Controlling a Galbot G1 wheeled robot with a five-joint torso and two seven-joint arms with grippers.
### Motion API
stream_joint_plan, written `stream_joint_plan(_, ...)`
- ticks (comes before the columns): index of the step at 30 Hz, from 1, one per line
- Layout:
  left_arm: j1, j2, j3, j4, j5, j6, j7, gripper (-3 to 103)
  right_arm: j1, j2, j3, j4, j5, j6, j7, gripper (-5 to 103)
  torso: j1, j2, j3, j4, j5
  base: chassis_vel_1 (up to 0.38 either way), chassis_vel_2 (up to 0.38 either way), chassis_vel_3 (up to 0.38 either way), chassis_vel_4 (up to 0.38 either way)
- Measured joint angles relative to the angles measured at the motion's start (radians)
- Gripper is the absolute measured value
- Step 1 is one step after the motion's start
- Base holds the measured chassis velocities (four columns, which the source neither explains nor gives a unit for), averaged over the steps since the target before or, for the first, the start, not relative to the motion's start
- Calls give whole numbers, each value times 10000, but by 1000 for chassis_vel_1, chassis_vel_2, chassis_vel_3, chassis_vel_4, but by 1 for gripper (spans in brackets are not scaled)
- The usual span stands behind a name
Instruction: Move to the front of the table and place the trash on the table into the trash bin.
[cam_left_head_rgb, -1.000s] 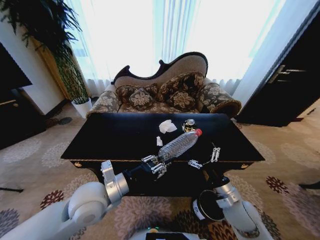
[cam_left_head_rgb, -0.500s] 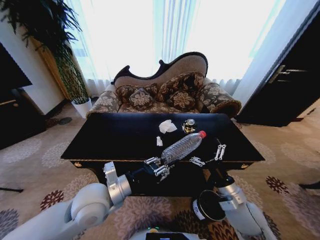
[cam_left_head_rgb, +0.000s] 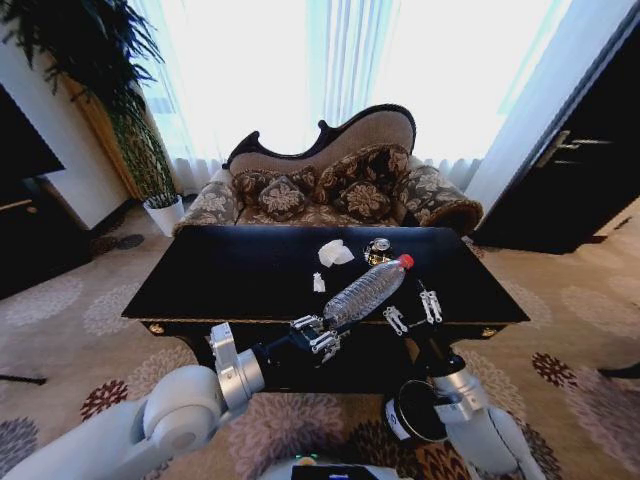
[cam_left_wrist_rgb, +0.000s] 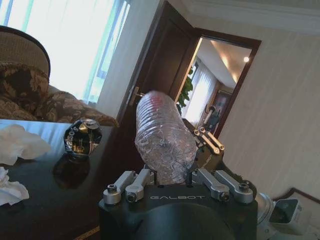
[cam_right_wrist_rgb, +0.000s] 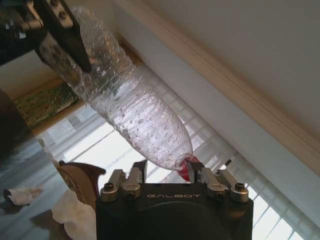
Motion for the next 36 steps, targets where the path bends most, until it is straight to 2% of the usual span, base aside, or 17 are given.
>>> stream_joint_plan(1, 0, 0, 0, 0, 0, 0, 0, 28, 0, 0, 0, 0, 0, 0, 0, 46, 0, 0, 0, 0, 0, 0, 0, 0, 0)
stream_joint_plan(5, 23, -12, -78, 0, -71, 1, 0, 26, -38, -30, 46, -24, 25, 29, -12, 25, 0, 1, 0, 0, 0, 0, 0, 0, 0)
stream_joint_plan(8, 42, -10, -81, -1, -75, 1, 1, 25, -43, -33, 42, -36, 29, 30, -20, 19, 0, 0, 0, 0, 0, 0, 0, 0, 0)
stream_joint_plan(10, 67, -42, -52, 0, -62, 0, 3, 25, -42, -32, -4, -69, 71, 31, 11, 8, 0, 0, 0, -1, 0, 0, 0, 0, 0)
stream_joint_plan(15, 91, -101, 34, -2, -52, -11, -19, 24, -49, -35, -42, -83, 139, -55, 65, 3, 0, 1, 0, -1, 0, 0, 0, 0, 0)
stream_joint_plan(16, 87, -104, 57, -3, -51, -15, -24, 24, -46, -38, -42, -83, 57, -75, 68, 8, 0, 0, 0, 0, 0, 0, 0, 0, 0)
stream_joint_plan(17, 74, -104, 82, -3, -52, -17, -27, 24, -44, -38, -42, -83, -19, -93, 69, 8, -1, 1, 0, 0, 0, 0, 0, 0, 0)
stream_joint_plan(19, 24, -107, 132, -4, -58, -20, -35, 24, -51, -35, -86, -111, -95, -108, 56, 19, 0, 0, 0, 0, 0, 0, 0, 0, 0)
stream_joint_plan(20, 24, -107, 132, -4, -58, -20, -35, 24, -51, -35, -86, -111, -95, -108, 56, 19, 0, 0, 0, 0, 0, 0, 0, 0, 0)
stream_joint_plan(23, 2, -138, 186, -4, -76, -20, -61, 24, -86, -14, -137, -157, -118, -101, 12, 36, 0, 0, 0, -1, 0, 0, 0, 0, 0)
stream_joint_plan(24, 2, -138, 186, -4, -76, -20, -61, 24, -86, -14, -137, -157, -118, -101, 12, 36, 0, 0, 0, -1, 0, 0, 0, 0, 0)
stream_joint_plan(26, 14, -146, 217, -5, -70, -22, -62, 24, -87, -16, -149, -163, -108, -95, 2, 41, -1, 0, 0, 0, 0, 0, 0, 0, 0)
stream_joint_plan(28, 35, -179, 247, -5, -65, -30, -77, 24, -84, -27, -149, -160, -63, -94, 2, 51, -1, 1, 0, 0, 0, 0, 0, 0, 0)
stream_joint_plan(29, 35, -179, 247, -5, -65, -30, -77, 24, -84, -27, -149, -160, -63, -94, 2, 51, -1, 1, 0, 0, 0, 0, 0, 0, 0)
stream_joint_plan(33, 113, -276, 317, -4, -49, -9, -140, 24, -98, -22, -159, -114, 17, -3, 29, 73, 0, 1, 0, 0, 0, 0, 0, 0, 0)
stream_joint_plan(35, 122, -299, 325, -4, -81, -2, -163, 24, -98, -17, -163, -102, 19, 33, 38, 73, 0, 0, 0, 0, 0, 0, 0, 0, 0)
stream_joint_plan(36, 123, -333, 326, -4, -141, -1, -194, 24, -98, -14, -164, -94, 20, 60, 42, 79, 0, 0, 0, 0, 0, 0, 0, 0, 0)
